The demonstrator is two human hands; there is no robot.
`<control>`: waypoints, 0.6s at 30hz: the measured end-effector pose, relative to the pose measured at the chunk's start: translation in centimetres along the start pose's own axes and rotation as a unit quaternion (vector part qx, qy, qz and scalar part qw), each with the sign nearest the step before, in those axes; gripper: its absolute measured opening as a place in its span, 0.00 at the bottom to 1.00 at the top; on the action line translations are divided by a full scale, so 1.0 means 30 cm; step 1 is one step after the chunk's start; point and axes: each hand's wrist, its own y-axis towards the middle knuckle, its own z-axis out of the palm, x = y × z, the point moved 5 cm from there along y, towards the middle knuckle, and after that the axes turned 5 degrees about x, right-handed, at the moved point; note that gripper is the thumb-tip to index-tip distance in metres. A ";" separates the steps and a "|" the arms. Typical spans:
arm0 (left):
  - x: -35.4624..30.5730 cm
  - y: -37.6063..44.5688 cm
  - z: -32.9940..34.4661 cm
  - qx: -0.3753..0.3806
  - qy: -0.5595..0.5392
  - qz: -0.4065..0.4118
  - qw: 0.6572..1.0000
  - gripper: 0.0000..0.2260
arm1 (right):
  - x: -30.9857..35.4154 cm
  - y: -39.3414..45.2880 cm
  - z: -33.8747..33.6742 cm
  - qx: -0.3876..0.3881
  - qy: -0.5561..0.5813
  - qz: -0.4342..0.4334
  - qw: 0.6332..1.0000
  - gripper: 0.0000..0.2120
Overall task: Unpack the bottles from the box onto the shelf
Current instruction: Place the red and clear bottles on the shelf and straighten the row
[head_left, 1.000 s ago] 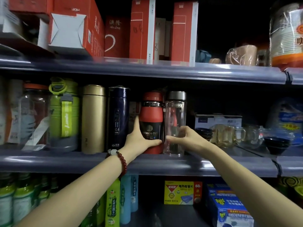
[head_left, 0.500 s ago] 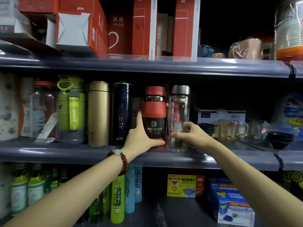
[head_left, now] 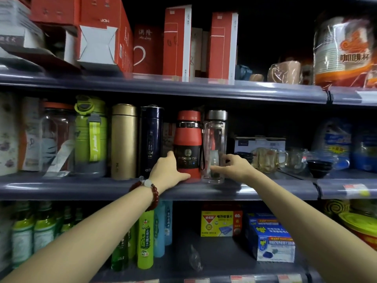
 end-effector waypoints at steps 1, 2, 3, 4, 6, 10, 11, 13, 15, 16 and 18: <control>0.001 -0.009 -0.008 0.000 0.029 0.013 0.999 0.29 | 0.007 -0.011 0.002 -0.011 -0.022 0.006 1.000 0.28; 0.002 -0.019 -0.015 -0.002 0.060 0.030 0.998 0.25 | 0.012 -0.019 0.006 -0.023 -0.039 0.015 0.999 0.24; 0.005 -0.027 -0.022 -0.005 0.088 0.049 0.995 0.22 | 0.020 -0.027 0.009 -0.037 -0.053 0.022 0.998 0.21; 0.007 -0.034 -0.028 -0.006 0.109 0.068 0.992 0.20 | 0.028 -0.036 0.014 -0.049 -0.064 0.034 0.996 0.18; 0.013 -0.043 -0.032 0.004 0.141 0.101 0.985 0.18 | 0.045 -0.058 0.028 -0.071 -0.080 0.053 0.993 0.15; 0.023 -0.055 -0.052 0.016 0.177 0.164 0.970 0.15 | 0.097 -0.111 0.073 -0.100 -0.118 0.070 0.985 0.07; 0.025 -0.060 -0.062 0.015 0.176 0.177 0.968 0.15 | 0.111 -0.124 0.082 -0.104 -0.126 0.072 0.984 0.06; 0.035 -0.071 -0.088 0.012 0.169 0.197 0.966 0.15 | 0.133 -0.145 0.090 -0.113 -0.146 0.079 0.980 0.08; 0.049 -0.081 -0.121 0.003 0.157 0.202 0.967 0.14 | 0.164 -0.160 0.092 -0.122 -0.164 0.068 0.977 0.13; 0.058 -0.087 -0.142 -0.003 0.151 0.202 0.968 0.13 | 0.187 -0.164 0.097 -0.122 -0.170 0.054 0.976 0.14; 0.085 -0.097 -0.187 -0.018 0.147 0.200 0.969 0.12 | 0.239 -0.166 0.116 -0.116 -0.176 0.019 0.977 0.14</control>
